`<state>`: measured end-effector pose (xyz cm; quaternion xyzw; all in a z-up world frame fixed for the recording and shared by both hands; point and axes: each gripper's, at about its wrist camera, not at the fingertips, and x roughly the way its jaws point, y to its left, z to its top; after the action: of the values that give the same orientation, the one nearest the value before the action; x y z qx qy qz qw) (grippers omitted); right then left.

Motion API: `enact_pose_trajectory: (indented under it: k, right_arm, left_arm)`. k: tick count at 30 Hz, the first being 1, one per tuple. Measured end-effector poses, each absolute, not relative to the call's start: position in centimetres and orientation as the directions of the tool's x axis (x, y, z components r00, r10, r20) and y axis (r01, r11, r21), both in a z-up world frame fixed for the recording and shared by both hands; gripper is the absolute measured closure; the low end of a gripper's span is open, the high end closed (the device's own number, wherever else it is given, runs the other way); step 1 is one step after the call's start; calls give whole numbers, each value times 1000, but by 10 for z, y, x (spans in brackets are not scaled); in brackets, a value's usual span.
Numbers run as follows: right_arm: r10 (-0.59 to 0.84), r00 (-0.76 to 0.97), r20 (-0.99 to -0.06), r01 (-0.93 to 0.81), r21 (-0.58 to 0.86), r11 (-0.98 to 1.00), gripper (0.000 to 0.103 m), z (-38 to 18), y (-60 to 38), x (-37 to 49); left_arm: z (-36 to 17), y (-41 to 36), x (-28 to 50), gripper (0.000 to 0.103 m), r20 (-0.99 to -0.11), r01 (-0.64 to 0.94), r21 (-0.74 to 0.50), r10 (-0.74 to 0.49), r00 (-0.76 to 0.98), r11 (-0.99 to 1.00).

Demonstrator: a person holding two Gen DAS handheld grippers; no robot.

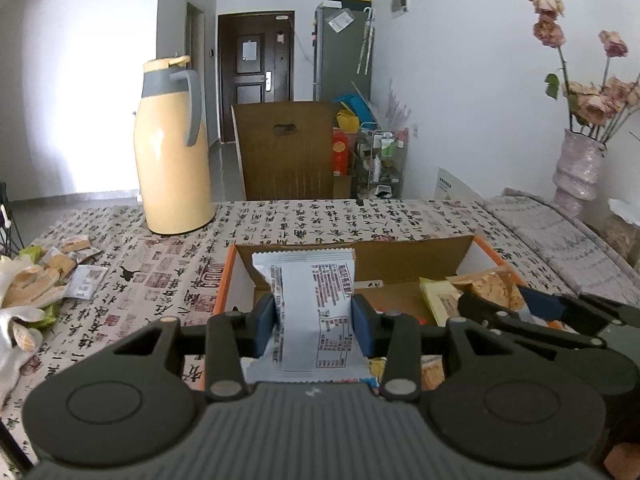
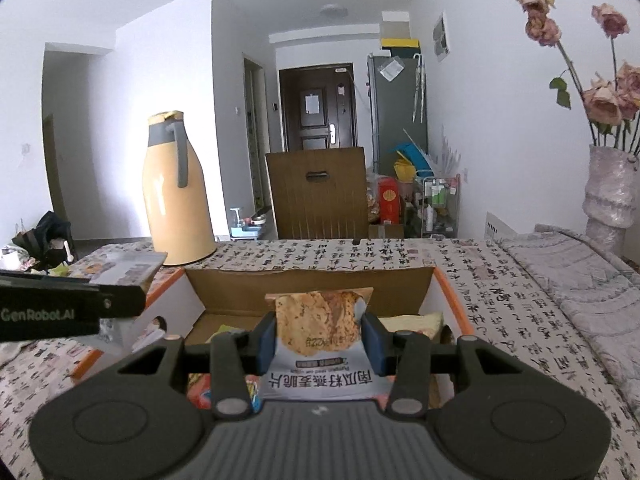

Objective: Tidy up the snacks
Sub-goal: 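Carry both packets over the cardboard box and lower them inside, then open both grippers to release the packets and lift away from the box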

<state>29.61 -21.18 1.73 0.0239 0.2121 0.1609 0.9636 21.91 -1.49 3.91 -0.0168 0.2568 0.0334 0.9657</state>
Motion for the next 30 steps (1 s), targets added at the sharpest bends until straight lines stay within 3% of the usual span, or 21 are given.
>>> enact_pose_trajectory:
  k: [14, 16, 18, 19, 20, 21, 22, 24, 26, 30]
  right_arm:
    - [325, 827, -459, -303, 122, 945, 59, -18, -202, 316]
    - [321, 826, -464, -302, 117, 946, 58, -19, -201, 316]
    - [313, 828, -466, -292, 118, 949, 57, -19, -202, 315]
    - [305, 830, -467, -284, 117, 952, 50, -19, -203, 315]
    - [298, 832, -467, -276, 119, 954, 37, -19, -205, 314]
    - [290, 837, -464, -265, 121, 957, 28, -18, -207, 313]
    - [284, 841, -461, -257, 122, 959, 16, -18, -208, 312]
    - [278, 848, -452, -247, 127, 961, 14, -16, -211, 311]
    - [280, 847, -452, -242, 142, 960, 0, -16, -214, 311]
    - [263, 846, -464, -223, 140, 965, 0, -17, -216, 313]
  left_arm:
    - [3, -4, 243, 61, -538, -80, -24, 54, 841, 996]
    - [2, -3, 244, 57, -544, -79, -30, 50, 837, 996]
    - [2, -2, 243, 43, -542, -86, -31, 56, 839, 996]
    - [3, -1, 242, 27, -536, -95, -32, 63, 842, 995]
    - [4, 0, 239, 16, -525, -109, -33, 76, 848, 993]
    - [6, 1, 238, 11, -514, -121, -33, 87, 853, 992]
    - [8, 2, 236, 1, -508, -132, -35, 96, 856, 991]
    - [11, 5, 233, 0, -496, -145, -48, 103, 862, 988]
    - [13, 6, 232, 0, -498, -150, -55, 104, 861, 987]
    - [15, 6, 232, 0, -503, -150, -57, 101, 859, 987]
